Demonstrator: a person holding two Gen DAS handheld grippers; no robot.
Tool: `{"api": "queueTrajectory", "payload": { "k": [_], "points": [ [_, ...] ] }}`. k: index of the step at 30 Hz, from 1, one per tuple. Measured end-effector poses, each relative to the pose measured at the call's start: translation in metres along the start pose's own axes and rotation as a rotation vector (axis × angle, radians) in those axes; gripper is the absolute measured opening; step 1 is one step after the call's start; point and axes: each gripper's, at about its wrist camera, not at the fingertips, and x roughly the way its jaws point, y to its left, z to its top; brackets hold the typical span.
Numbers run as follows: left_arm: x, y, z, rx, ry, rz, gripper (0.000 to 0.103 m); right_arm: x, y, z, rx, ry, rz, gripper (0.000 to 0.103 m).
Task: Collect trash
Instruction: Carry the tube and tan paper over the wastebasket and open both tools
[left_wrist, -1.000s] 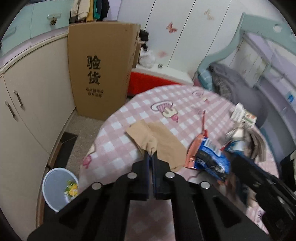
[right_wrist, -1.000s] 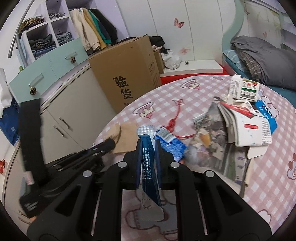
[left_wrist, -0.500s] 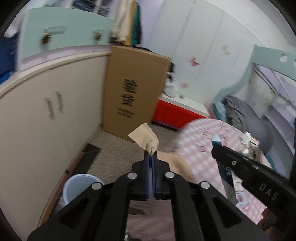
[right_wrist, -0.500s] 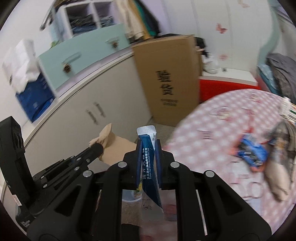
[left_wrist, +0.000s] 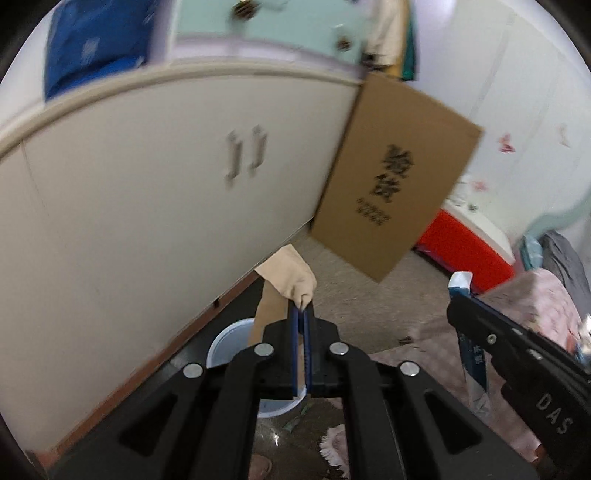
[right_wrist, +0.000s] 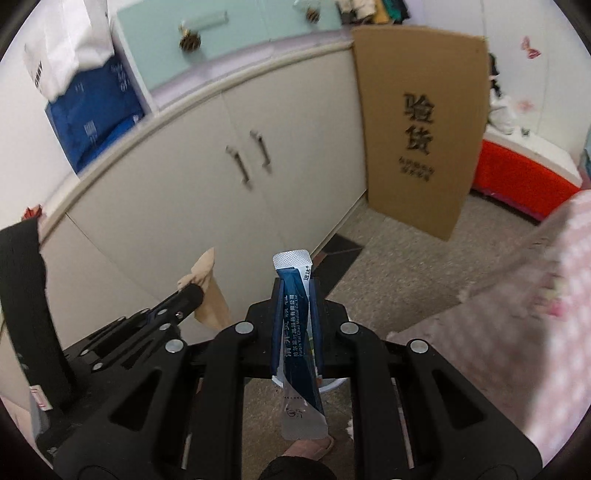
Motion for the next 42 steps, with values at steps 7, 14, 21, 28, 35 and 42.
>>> {"api": "queueTrajectory", "payload": {
  "k": [7,14,21,28,35,42],
  "points": [
    [0.032,0.033,0.002,-0.048,0.036,0.081,0.002,0.057,0.01,-0.002,-0.004,0.044,0.016,0.062],
    [0.05,0.035,-0.003,-0.043,0.074,0.082,0.003,0.059,0.006,-0.014,0.004,0.06,-0.038,0.062],
    [0.053,0.028,-0.002,-0.035,0.082,0.069,0.003,0.046,-0.004,-0.017,0.016,0.03,-0.087,0.065],
    [0.055,0.02,0.001,-0.022,0.083,0.065,0.003,0.018,-0.01,-0.013,0.042,-0.075,-0.134,0.067],
    [0.057,0.01,0.006,-0.022,0.069,0.061,0.004,0.006,-0.018,-0.01,0.079,-0.145,-0.145,0.068],
    [0.058,0.007,0.004,-0.019,0.089,0.065,0.058,-0.003,-0.023,-0.011,0.105,-0.15,-0.135,0.068]
  ]
}}
